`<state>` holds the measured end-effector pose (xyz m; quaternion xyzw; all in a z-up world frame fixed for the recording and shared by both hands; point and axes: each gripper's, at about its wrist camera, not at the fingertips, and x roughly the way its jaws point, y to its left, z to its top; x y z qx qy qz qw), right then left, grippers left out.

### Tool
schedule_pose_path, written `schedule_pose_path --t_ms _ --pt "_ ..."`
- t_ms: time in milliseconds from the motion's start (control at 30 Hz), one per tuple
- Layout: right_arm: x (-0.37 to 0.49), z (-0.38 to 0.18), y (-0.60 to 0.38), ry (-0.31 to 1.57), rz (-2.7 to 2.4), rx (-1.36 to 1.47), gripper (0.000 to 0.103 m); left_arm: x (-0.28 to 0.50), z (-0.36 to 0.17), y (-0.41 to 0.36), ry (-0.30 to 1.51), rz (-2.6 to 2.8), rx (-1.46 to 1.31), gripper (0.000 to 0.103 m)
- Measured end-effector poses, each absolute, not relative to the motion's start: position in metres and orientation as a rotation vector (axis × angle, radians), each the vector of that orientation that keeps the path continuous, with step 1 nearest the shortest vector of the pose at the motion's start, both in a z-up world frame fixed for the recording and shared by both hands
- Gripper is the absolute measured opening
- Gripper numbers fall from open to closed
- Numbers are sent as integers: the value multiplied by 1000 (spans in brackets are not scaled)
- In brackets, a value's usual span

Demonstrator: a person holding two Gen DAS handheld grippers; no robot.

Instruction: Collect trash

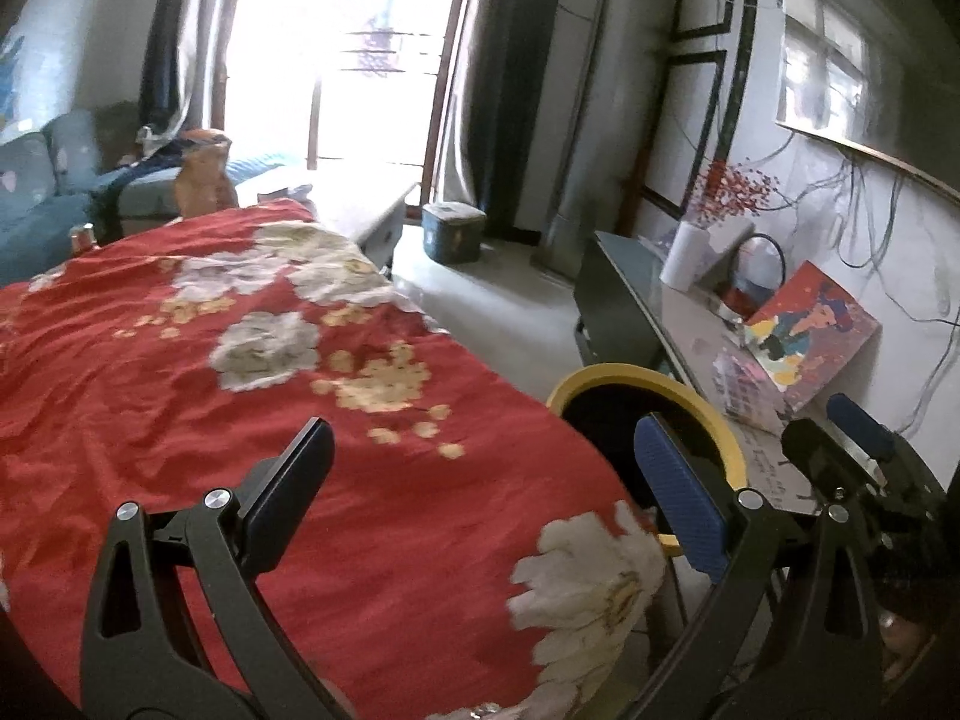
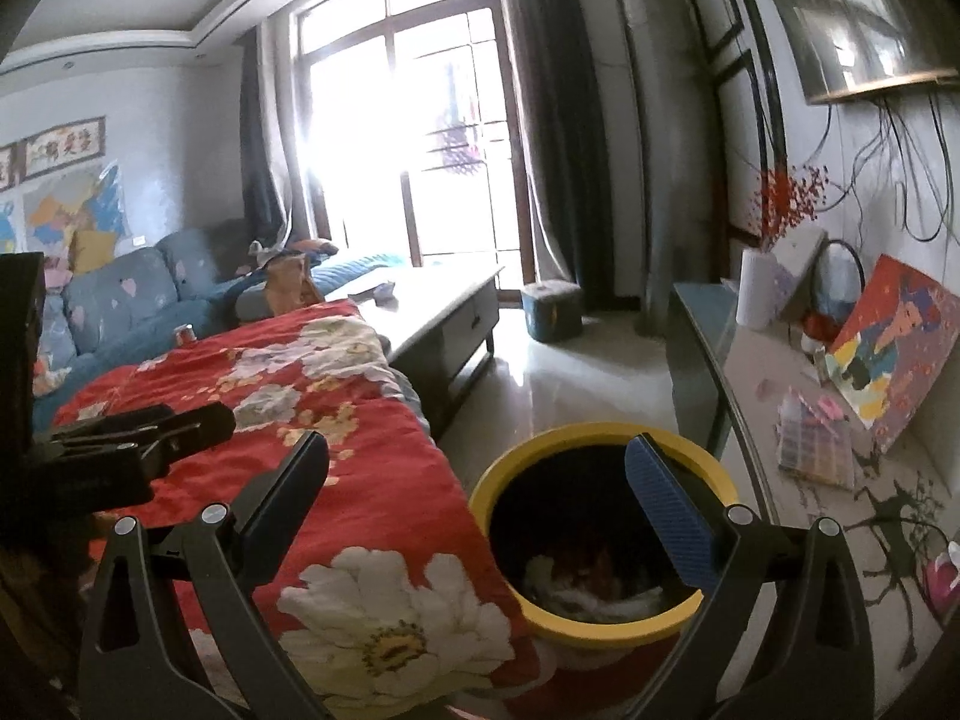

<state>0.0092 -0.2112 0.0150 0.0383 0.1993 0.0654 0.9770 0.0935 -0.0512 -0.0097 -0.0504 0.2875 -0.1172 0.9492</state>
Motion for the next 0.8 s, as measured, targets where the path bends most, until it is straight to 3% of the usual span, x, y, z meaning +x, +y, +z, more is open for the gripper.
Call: schedule_pose_path --t_ms 800 --pt "-33 15 -162 156 190 31 97 13 -9 8 353 -54 -82 92"
